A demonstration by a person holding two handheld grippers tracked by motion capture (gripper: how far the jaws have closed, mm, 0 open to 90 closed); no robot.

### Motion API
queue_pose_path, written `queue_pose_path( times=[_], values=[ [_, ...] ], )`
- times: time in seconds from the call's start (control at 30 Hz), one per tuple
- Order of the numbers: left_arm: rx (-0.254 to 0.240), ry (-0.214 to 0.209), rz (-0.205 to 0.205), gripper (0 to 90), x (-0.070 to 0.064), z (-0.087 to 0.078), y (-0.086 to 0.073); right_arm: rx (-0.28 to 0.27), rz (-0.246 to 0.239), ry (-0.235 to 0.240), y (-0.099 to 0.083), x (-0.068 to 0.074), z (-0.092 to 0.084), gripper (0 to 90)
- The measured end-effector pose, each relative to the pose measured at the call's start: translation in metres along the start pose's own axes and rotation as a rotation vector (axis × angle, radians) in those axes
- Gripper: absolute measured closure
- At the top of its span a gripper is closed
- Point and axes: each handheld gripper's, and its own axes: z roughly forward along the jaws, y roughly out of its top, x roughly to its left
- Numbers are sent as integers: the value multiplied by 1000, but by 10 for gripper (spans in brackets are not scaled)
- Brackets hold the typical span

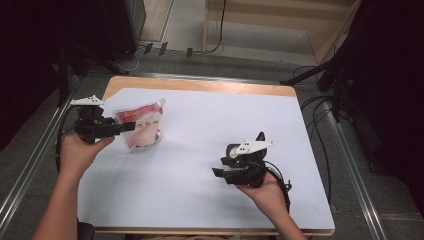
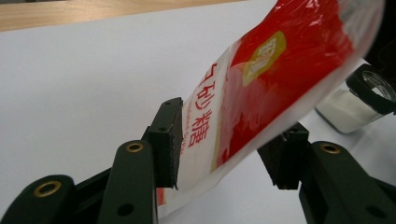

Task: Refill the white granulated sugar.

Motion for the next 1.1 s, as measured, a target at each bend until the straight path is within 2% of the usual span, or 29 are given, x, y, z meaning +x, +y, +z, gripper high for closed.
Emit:
queue_pose_path(
  times=[0.27,0.3,0.4,0.67,0.77,0.9,1.1],
  values=[
    [13,11,5,519,-3,-8,-6,-5,-2,-2,0,-2,-5,504],
    [16,21,3,518,-4,-11,-8,-3,4,-4,-1,-2,-6,504],
    [9,17,6,517,-4,-17,-14,-7,6,-6,-3,-3,-10,506],
    [42,31,-17,513,-6,-33,-34,-9,23,-13,-8,-8,-19,511],
    [54,46,-9,500,-11,-36,-37,-1,20,-10,-10,-10,-21,514],
    [78,-34,16,481,-22,-35,-38,0,11,-8,-12,-10,-26,520],
    [99,-67,49,471,-39,-19,-32,9,-14,11,-18,-9,-35,522]
  ],
)
